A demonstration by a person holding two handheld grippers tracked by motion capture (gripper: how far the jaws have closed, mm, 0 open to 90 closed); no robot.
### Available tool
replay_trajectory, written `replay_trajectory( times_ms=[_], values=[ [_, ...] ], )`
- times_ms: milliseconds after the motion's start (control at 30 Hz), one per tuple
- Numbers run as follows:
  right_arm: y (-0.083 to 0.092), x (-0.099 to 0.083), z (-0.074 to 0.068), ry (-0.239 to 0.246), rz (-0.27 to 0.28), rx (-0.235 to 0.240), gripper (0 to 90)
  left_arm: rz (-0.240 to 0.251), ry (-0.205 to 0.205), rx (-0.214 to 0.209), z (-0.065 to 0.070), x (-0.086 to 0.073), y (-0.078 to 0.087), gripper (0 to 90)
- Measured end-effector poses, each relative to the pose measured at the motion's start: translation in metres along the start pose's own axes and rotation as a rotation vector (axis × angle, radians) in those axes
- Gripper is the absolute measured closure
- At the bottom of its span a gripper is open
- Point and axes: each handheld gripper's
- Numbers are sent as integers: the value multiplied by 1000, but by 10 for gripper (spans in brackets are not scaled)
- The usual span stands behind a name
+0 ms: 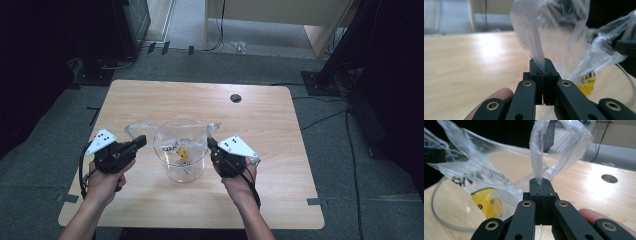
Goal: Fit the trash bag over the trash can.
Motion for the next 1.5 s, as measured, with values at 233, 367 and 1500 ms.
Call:
replay_trajectory(
  times_ms=[233,367,1500],
  values=[
    [8,-19,1,3,-28,-5,900,-72,-11,-60,8,-25,-2,894],
    [8,-27,1,-6,-40,5,900,-114,-5,-121,12,-30,-6,897],
    [3,-59,16,-8,-112,95,660,-133,-60,-82,-1,-58,-18,510]
  ],
)
Point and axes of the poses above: each handheld gripper's, and its own axes: y roughly backward along the jaws, x roughly out of its top, z roughly to its right, and after that the axes turned 3 degrees about x, right-handed
